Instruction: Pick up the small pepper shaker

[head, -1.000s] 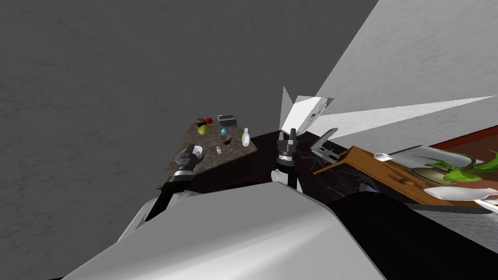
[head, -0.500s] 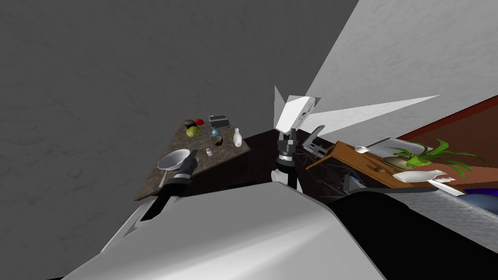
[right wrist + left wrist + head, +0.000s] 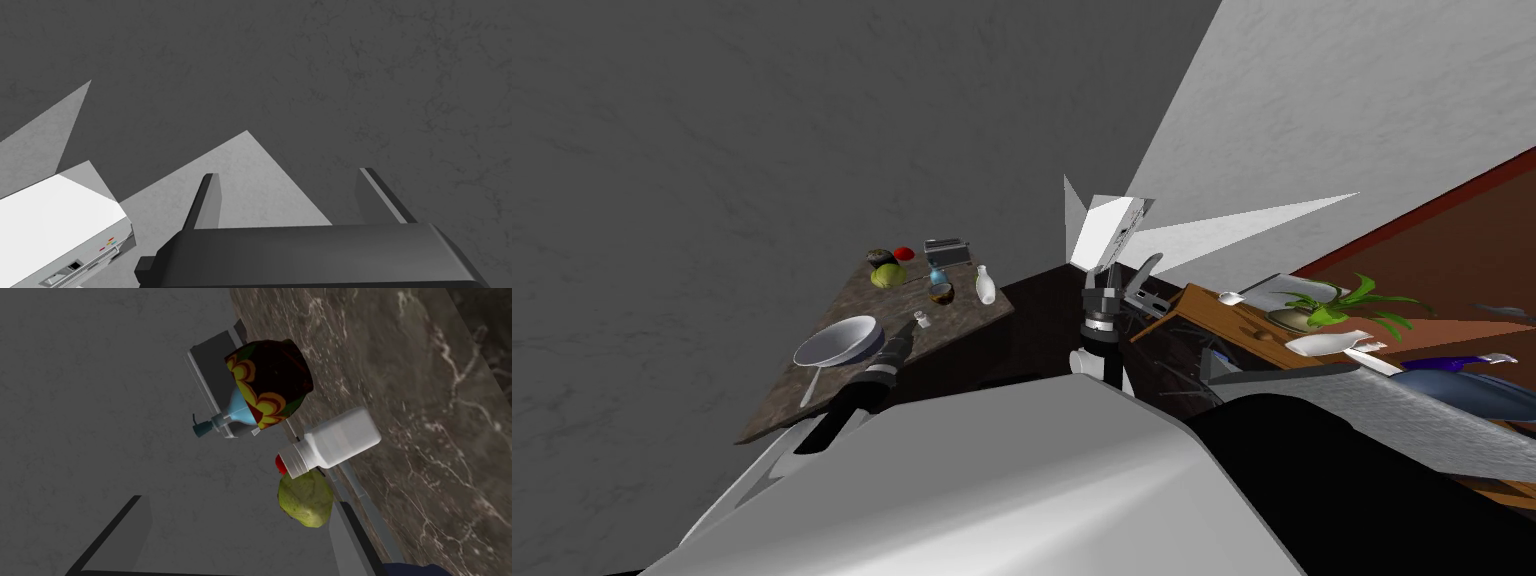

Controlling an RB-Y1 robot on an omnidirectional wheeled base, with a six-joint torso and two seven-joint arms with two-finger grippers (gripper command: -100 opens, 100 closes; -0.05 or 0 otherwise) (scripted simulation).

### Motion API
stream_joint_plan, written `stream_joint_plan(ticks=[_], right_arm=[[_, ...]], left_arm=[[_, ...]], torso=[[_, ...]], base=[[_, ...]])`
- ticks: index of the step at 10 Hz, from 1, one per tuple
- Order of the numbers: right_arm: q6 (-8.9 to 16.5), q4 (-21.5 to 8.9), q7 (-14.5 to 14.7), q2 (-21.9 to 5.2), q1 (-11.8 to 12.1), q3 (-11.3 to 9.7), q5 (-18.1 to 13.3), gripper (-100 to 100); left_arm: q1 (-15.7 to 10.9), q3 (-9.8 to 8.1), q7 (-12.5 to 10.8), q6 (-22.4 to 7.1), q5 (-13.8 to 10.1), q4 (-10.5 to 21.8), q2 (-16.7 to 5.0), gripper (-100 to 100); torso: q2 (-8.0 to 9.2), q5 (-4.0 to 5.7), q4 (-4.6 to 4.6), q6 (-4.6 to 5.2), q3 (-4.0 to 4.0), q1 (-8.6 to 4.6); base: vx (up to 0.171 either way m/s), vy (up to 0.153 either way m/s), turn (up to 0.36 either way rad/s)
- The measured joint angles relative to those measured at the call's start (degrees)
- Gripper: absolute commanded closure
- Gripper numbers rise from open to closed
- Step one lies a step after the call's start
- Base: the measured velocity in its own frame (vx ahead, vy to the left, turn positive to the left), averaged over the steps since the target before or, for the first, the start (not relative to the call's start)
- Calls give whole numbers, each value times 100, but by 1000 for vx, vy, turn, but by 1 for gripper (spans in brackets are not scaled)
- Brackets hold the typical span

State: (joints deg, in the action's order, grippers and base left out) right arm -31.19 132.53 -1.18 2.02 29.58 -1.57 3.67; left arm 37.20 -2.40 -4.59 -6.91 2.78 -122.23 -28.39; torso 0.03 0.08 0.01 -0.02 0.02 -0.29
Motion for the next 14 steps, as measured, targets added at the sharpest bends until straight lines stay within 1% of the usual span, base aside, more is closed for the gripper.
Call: stream_joint_plan(ticks=[1,2,3,5,6,7,8,9,11,12,14], right_arm=[[0,0,0,0,0,0,0,0],[0,0,0,0,0,1,0,0],[0,0,0,-1,0,1,0,0],[0,0,0,0,1,0,0,0],[0,0,0,0,1,0,0,0],[0,0,0,0,1,0,0,0],[0,0,0,0,1,0,0,0],[0,0,0,0,1,1,0,0],[0,0,0,-1,1,1,0,0],[0,0,0,0,1,1,0,0],[0,0,0,-1,1,1,0,0]], left_arm=[[0,-13,18,-133,3,86,-116,-100],[-25,-18,28,-235,-2,119,-180,-100],[14,-49,32,-316,-14,154,-283,-100],[16,-95,66,-651,-19,226,-531,-100],[18,-92,114,-819,24,287,-593,-100],[66,-126,150,-936,41,364,-702,-100],[39,-150,177,-1098,47,444,-831,-100],[16,-190,197,-1213,38,596,-989,-100],[85,-259,215,-1455,22,569,-1180,-100],[95,-286,241,-1639,38,578,-1296,-100],[87,-340,306,-1940,83,744,-1543,-100]], torso=[[-1,-1,0,0,-1,3],[-2,-3,0,-1,-1,14],[-4,-4,-1,-1,-2,19],[-10,-2,-2,-1,-6,8],[-15,-2,-3,-1,-8,6],[-15,-1,-3,-1,-9,6],[-18,-1,-4,0,-10,6],[-19,-2,-4,-1,-11,11],[-8,-4,-2,-2,-5,19],[-13,-3,-3,-1,-7,12],[-17,-2,-4,-1,-10,13]], base=[[26,-45,-26],[34,-35,-74],[42,-57,-84],[56,-74,-77],[61,-74,-74],[67,-76,-81],[71,-62,-80],[47,-34,-14],[52,-49,-53],[62,-71,-75],[68,-48,-63]])
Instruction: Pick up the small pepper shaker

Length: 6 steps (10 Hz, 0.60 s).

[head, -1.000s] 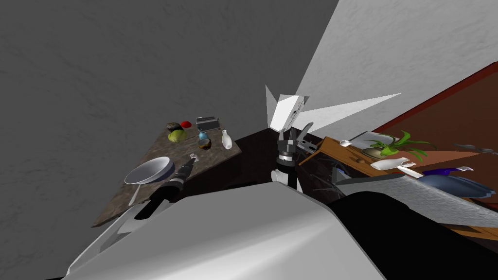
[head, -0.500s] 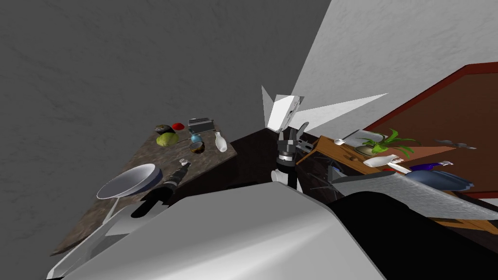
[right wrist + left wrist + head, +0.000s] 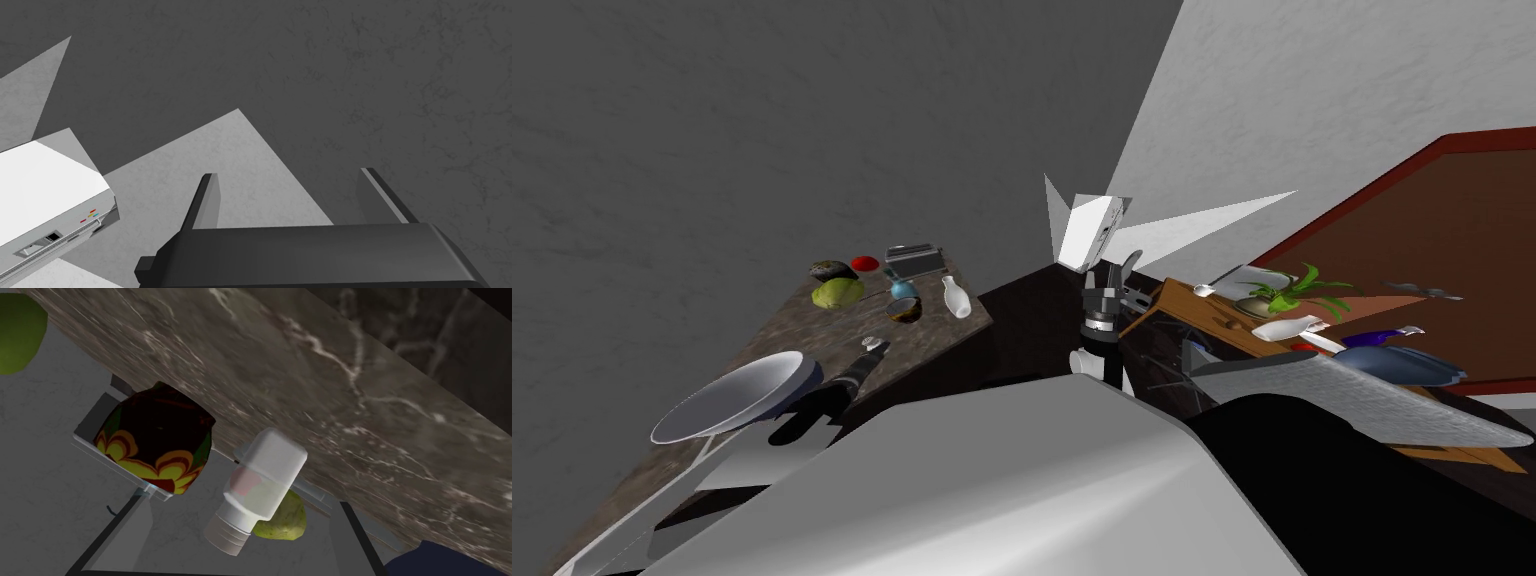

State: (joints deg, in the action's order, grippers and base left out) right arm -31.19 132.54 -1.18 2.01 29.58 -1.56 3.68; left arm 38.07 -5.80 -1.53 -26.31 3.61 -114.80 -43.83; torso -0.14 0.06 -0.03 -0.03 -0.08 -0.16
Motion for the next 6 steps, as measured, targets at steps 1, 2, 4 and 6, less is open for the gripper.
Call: stream_joint_plan(ticks=[1,2,4,6], right_arm=[[0,0,0,0,0,0,0,0],[0,0,0,0,0,0,0,0],[0,0,0,0,0,0,0,0],[0,0,0,0,0,0,0,0]], left_arm=[[2,-31,30,-184,11,30,-135,-100],[-26,-55,57,-367,12,90,-272,-100],[-12,-124,99,-580,24,256,-494,-100],[32,-191,132,-837,38,257,-648,-100]], torso=[[0,-1,0,0,0,2],[-2,0,-1,0,-2,-1],[-1,-1,-1,-1,-1,1],[6,-2,1,-1,3,5]], base=[[74,-58,-61],[74,-47,-48],[68,-46,-48],[47,-34,-34]])
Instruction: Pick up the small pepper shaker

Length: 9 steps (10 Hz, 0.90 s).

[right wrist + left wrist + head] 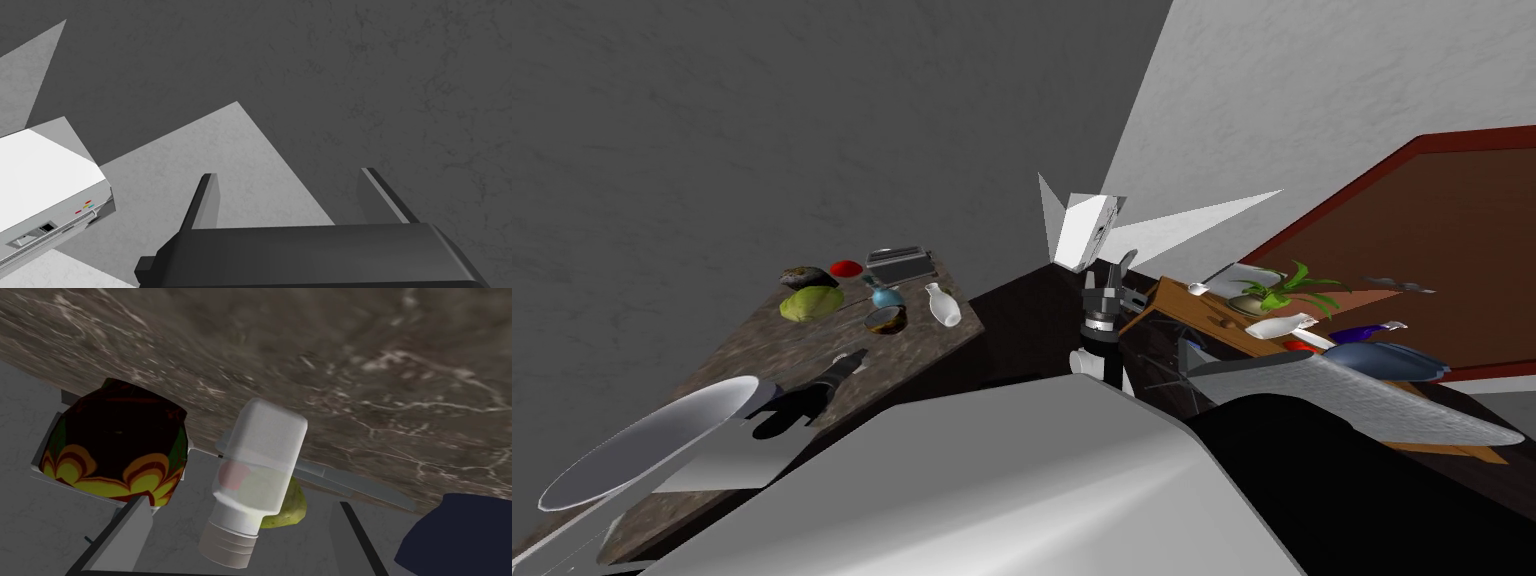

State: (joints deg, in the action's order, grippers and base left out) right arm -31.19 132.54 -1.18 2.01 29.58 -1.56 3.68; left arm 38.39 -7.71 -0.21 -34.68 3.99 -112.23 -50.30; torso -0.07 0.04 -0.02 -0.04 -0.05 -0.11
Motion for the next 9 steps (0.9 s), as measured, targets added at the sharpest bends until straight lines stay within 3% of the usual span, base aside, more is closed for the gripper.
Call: stream_joint_plan(ticks=[1,2,3,6,7,9], right_arm=[[0,0,0,0,0,0,0,0],[0,0,0,0,0,0,0,0],[0,0,0,0,0,0,0,0],[0,0,0,-1,0,1,0,0],[0,0,0,0,0,0,0,0],[0,0,0,0,-1,0,0,0]], left_arm=[[15,-23,20,-100,28,38,-46,-100],[17,-27,24,-121,30,43,-52,0],[17,-27,23,-119,30,42,-51,-100],[-108,7,68,17,80,332,62,-100],[-112,8,72,28,81,344,65,100],[-116,2,74,32,86,340,62,100]], torso=[[3,0,1,0,2,0],[11,-1,2,-1,6,6],[18,-2,4,-1,10,11],[10,-6,2,-1,5,23],[20,-4,4,-1,11,16],[19,-6,0,-1,9,12]], base=[[20,-16,-4],[0,0,0],[27,14,-64],[27,18,-29],[0,0,0],[0,0,0]])
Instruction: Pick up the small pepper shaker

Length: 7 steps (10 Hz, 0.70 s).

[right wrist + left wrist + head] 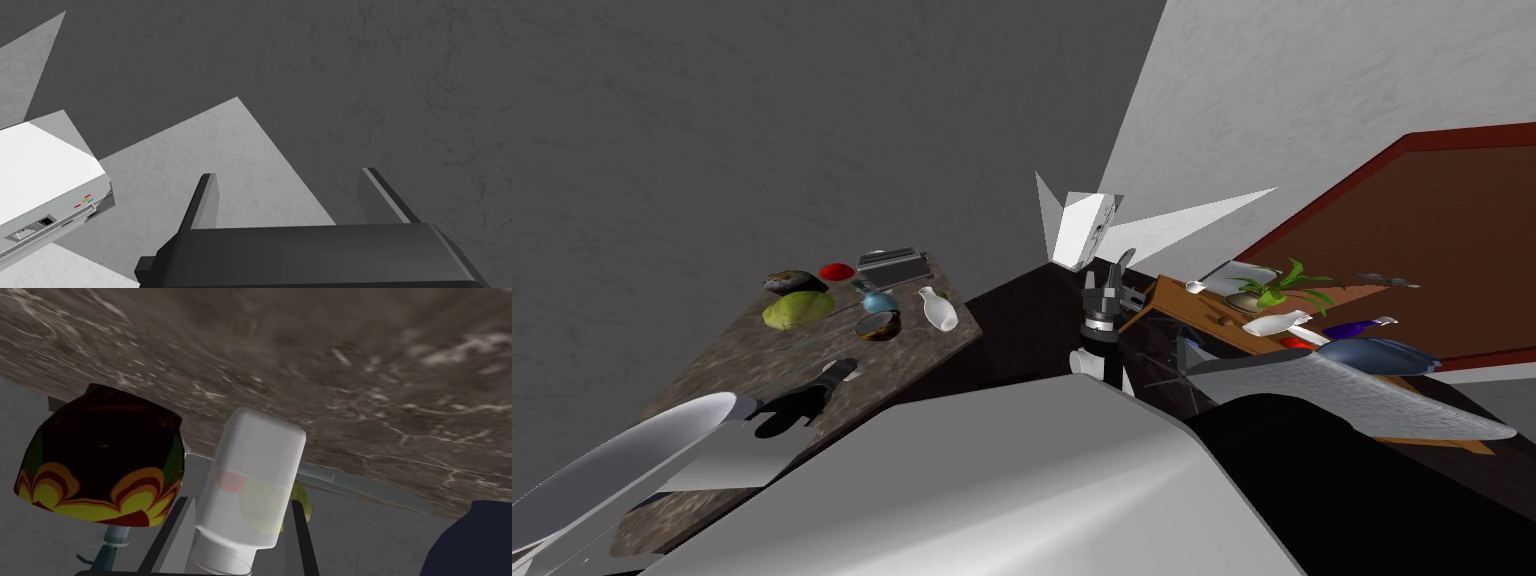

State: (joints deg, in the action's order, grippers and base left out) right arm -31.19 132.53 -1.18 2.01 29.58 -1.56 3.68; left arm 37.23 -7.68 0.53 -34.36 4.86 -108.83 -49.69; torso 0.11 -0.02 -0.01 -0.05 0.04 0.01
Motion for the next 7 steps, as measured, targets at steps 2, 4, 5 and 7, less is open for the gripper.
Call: stream_joint_plan(ticks=[2,4,5,7], right_arm=[[0,0,0,0,0,0,0,0],[0,0,0,0,0,0,0,0],[0,0,0,0,0,0,0,0],[0,0,0,0,0,0,0,0]], left_arm=[[0,-1,1,-1,1,1,-1,100],[1,-1,1,-3,0,2,-1,100],[50,-11,-14,-32,-14,-93,-36,100],[98,-14,-35,-95,-22,-202,-62,0]], torso=[[0,-3,0,-1,0,5],[1,-3,1,-1,1,6],[9,-1,2,-7,6,-1],[11,-2,4,-3,7,0]], base=[[0,0,0],[-10,-8,44],[-31,-23,63],[-7,-5,5]])
